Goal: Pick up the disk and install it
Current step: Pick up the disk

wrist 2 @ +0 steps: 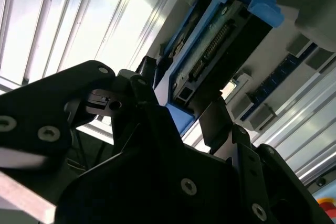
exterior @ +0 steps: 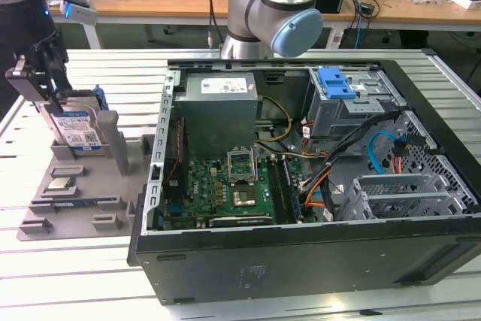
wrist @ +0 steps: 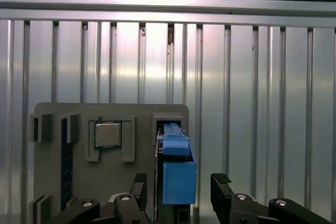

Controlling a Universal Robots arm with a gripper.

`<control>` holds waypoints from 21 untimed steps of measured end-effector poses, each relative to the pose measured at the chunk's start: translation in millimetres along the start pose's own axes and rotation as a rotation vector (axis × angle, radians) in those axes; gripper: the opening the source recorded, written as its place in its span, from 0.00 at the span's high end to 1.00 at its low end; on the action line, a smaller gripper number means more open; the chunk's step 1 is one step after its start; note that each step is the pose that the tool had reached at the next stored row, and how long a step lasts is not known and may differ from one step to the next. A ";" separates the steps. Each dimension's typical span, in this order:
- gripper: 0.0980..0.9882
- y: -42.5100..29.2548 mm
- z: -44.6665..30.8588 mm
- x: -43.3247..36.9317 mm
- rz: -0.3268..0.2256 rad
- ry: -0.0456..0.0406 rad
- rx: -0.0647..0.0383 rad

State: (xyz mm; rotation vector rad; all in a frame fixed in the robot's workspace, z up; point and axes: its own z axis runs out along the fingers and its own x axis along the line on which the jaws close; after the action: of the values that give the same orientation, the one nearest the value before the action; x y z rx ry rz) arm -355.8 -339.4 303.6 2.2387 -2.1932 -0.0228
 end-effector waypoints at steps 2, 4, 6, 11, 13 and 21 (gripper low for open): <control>0.44 -1.0 4.8 0.1 -0.004 0.0016 0.000; 0.44 -1.9 8.7 0.2 -0.008 0.0028 0.000; 0.44 -3.8 11.8 0.2 -0.018 0.0041 0.000; 0.44 -4.5 16.9 0.2 -0.023 0.0052 0.000; 0.44 -4.2 17.9 0.3 -0.023 0.0053 0.000; 0.45 -3.3 18.0 0.2 -0.023 0.0053 0.000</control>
State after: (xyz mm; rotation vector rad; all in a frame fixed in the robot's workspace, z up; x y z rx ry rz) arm -352.8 -339.5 285.5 2.2614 -2.1644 -0.0173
